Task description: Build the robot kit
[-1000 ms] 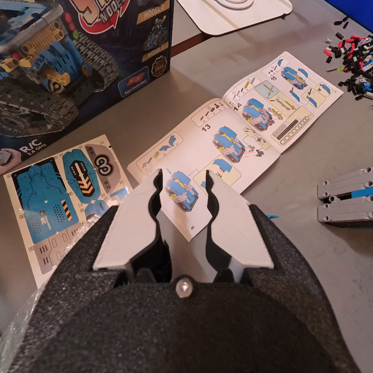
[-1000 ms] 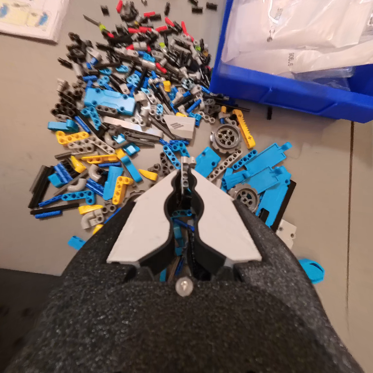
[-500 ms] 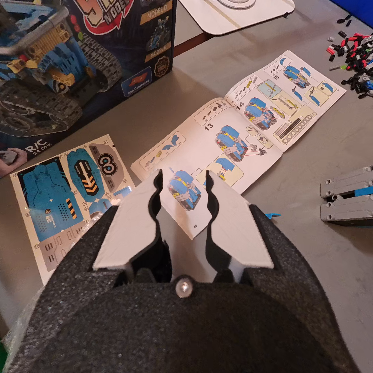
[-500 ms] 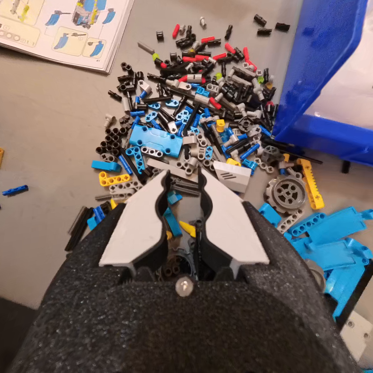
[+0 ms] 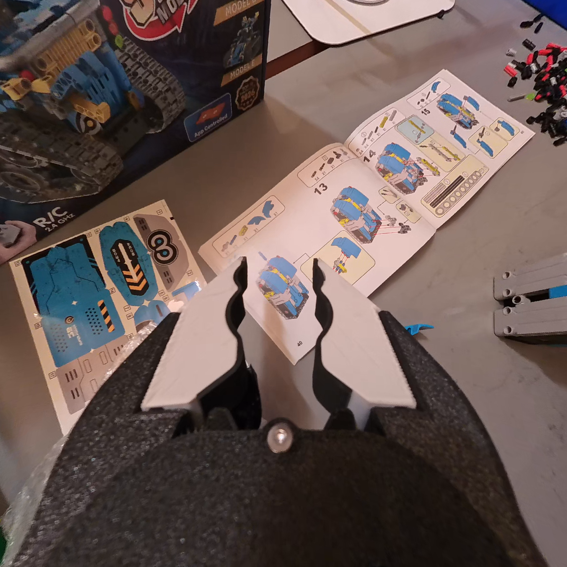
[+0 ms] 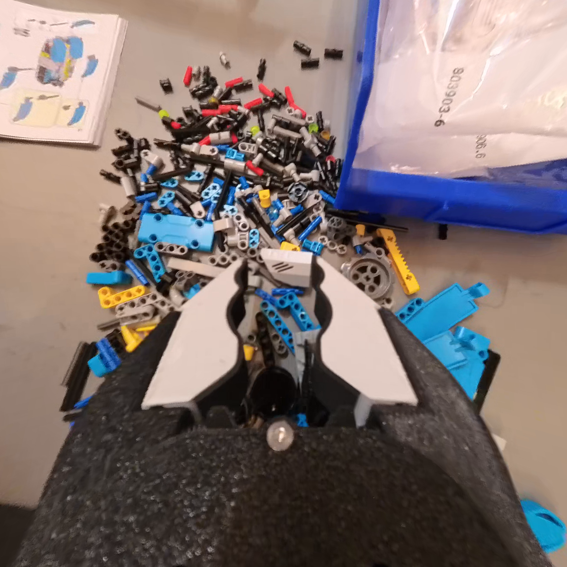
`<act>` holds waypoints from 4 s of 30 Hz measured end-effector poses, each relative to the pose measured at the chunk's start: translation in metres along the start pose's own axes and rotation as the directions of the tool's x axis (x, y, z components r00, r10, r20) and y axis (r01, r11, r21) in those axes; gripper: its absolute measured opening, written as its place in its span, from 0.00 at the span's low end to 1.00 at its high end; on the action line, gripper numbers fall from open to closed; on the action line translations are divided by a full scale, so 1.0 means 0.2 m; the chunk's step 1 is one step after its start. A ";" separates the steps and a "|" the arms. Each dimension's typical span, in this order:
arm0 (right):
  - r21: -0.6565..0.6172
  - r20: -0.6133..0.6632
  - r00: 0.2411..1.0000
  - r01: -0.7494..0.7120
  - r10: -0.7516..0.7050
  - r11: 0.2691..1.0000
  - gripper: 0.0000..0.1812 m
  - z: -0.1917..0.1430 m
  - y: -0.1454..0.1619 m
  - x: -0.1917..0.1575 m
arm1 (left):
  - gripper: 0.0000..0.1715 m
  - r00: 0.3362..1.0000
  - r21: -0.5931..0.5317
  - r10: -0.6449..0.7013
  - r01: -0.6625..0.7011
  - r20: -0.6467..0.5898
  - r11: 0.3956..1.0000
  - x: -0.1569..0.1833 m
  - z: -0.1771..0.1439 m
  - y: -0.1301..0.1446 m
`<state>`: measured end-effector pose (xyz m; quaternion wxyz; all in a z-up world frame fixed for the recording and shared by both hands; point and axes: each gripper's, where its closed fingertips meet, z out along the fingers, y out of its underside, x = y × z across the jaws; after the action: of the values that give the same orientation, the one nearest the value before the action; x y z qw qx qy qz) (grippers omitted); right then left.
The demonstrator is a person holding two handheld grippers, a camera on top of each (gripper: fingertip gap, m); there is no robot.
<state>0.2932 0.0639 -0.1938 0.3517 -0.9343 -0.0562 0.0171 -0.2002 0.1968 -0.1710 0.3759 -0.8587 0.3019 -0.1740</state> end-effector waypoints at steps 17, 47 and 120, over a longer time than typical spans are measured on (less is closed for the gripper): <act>-0.147 -0.008 0.999 -0.054 0.054 0.988 0.20 -0.02 0.17 0.10 | 0.25 1.000 -0.009 -0.008 0.007 -0.007 1.000 0.00 0.01 0.02; 0.013 -0.035 0.986 -0.160 0.160 0.987 0.15 0.10 -0.07 0.16 | 0.25 1.000 -0.015 -0.007 0.007 -0.007 1.000 0.00 0.02 0.02; 0.340 -0.182 0.983 0.100 -0.039 0.935 0.17 -0.16 -0.20 0.38 | 0.25 0.996 0.140 0.064 -0.053 -0.070 0.989 0.23 -0.26 -0.20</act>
<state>0.3681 0.0814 -0.1437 0.5152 -0.8528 -0.0548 -0.0663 -0.1777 0.1608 -0.1032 0.4279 -0.8143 0.3280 -0.2151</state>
